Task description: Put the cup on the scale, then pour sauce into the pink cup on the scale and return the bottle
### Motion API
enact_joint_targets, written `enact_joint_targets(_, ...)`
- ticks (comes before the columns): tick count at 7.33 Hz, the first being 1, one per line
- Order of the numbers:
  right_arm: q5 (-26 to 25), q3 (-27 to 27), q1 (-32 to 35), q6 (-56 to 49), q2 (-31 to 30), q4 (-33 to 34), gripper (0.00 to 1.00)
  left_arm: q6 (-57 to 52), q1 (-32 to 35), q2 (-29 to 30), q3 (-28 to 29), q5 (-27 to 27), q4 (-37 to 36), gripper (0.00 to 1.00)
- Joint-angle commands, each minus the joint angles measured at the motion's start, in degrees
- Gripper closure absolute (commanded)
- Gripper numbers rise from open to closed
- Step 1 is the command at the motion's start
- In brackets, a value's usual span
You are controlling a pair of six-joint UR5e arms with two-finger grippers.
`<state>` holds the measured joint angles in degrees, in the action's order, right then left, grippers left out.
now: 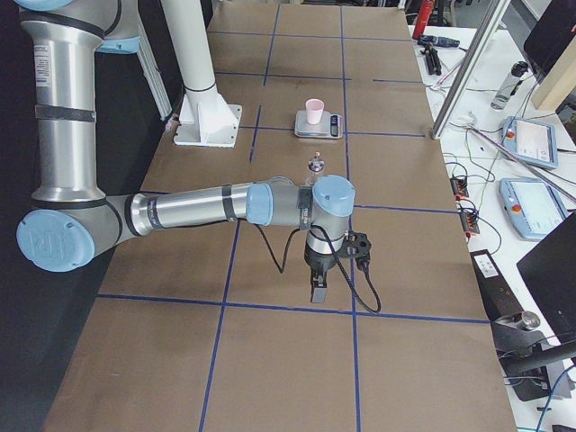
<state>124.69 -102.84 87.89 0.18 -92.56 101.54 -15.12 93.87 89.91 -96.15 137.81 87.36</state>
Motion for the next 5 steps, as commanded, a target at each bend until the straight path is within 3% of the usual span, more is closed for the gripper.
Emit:
enact_joint_targets(1,0.03,0.10,-0.35,0.35,-0.07,0.06,0.00,0.00,0.00,0.18,0.00,0.00,-0.09,0.00)
enact_joint_targets(5,0.03,1.86,-2.20,0.53,0.02,0.06,0.00,0.09,0.00,0.01,0.61,-0.18,-0.18,0.00)
